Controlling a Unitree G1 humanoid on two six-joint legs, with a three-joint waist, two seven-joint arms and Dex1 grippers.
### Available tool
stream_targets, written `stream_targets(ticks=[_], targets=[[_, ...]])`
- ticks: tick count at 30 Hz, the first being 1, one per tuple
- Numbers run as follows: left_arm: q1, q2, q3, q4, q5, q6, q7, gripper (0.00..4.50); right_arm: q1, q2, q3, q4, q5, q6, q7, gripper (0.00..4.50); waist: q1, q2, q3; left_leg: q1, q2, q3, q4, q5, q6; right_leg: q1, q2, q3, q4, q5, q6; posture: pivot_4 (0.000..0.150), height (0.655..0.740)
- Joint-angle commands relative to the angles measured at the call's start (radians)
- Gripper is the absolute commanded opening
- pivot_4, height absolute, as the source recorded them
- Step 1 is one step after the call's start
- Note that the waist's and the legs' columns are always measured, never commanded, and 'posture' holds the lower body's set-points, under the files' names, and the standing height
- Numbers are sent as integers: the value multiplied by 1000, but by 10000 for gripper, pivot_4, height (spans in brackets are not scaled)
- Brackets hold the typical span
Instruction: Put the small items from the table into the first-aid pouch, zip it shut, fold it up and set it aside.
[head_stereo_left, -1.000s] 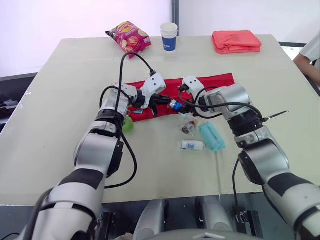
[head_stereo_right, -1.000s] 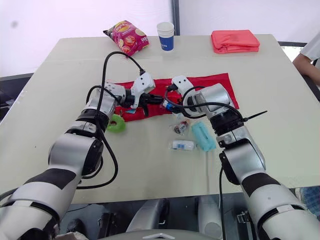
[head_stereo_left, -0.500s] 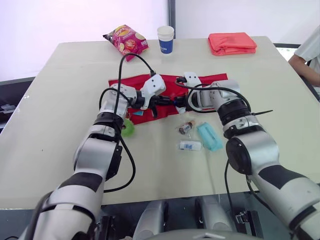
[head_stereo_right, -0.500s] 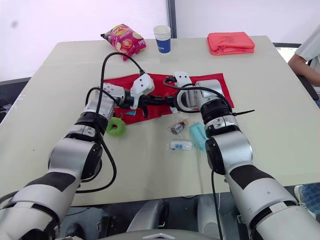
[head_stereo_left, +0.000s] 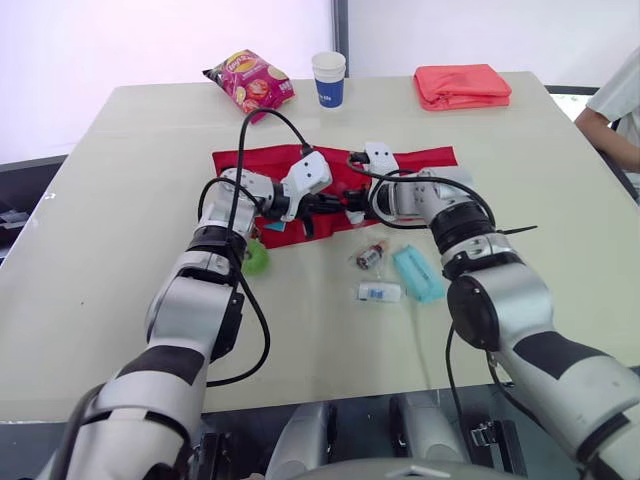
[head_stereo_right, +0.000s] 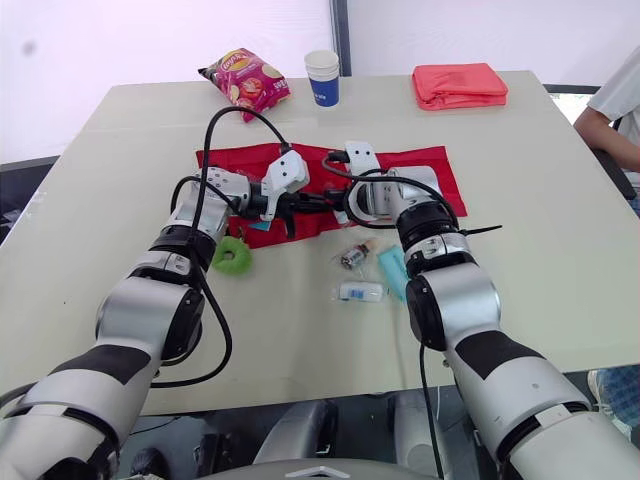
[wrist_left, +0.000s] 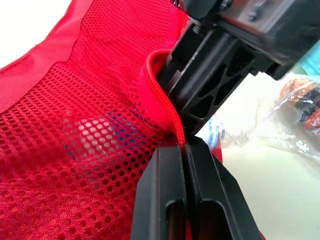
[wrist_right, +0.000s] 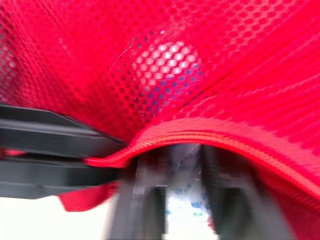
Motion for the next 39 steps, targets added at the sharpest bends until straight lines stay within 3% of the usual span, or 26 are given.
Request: stream_targets(ticks=[1,5,10,14,22,27,29,34,38,39], targets=[[-25,27,2,46,18,31,49,0,67,-48,141,-259,18,63,161,19032,-7,0,0,0,0,0,-1,0,0,0,0,1,0,0,0,1500,7400],[-34,16,7,58,11,42,71,0,165,-134,256,-525,21,107,239,19032,-10,0,0,-1,-2,-3,-1,0,0,-3,0,2,0,0,0,1500,7400],[-34,14,4,51,9,45,67,0,223,-178,294,-656,24,141,245,19032,-6,0,0,0,-2,-4,-1,0,0,-3,0,2,0,0,0,1500,7400],[-38,12,5,46,6,49,65,0,219,-161,264,-605,25,138,217,19032,-4,0,0,0,-2,-4,-1,0,0,-3,0,2,0,0,0,1500,7400],[-36,6,12,23,-8,60,51,0,158,-43,189,-301,-28,-3,57,19032,-4,0,0,0,-2,-3,-1,0,0,-3,0,3,0,0,0,1500,7400],[-33,8,15,13,-12,66,51,0,118,21,149,-162,-55,-115,-38,5362,-5,0,0,0,-2,-3,-1,0,0,-3,0,3,0,0,0,1500,7400],[-32,9,15,9,-13,68,50,0,109,31,142,-138,-59,-134,-49,3662,-5,0,0,0,-2,-3,-1,0,0,-3,0,3,0,0,0,1500,7400],[-28,6,22,-6,-26,73,37,0,77,103,97,-48,-62,-267,-129,3658,-6,0,0,0,-2,-3,-1,0,0,-3,0,4,0,0,0,1500,7400],[-26,5,21,-5,-24,72,46,0,80,143,117,-11,-66,-328,-82,3649,-8,0,0,0,-2,-3,-1,0,0,-3,0,4,0,0,0,1500,7400],[-27,7,21,0,-20,70,57,0,89,143,120,-23,-66,-320,-73,13673,-8,0,0,0,-2,-3,-1,0,0,-3,0,4,0,0,0,1500,7400]])
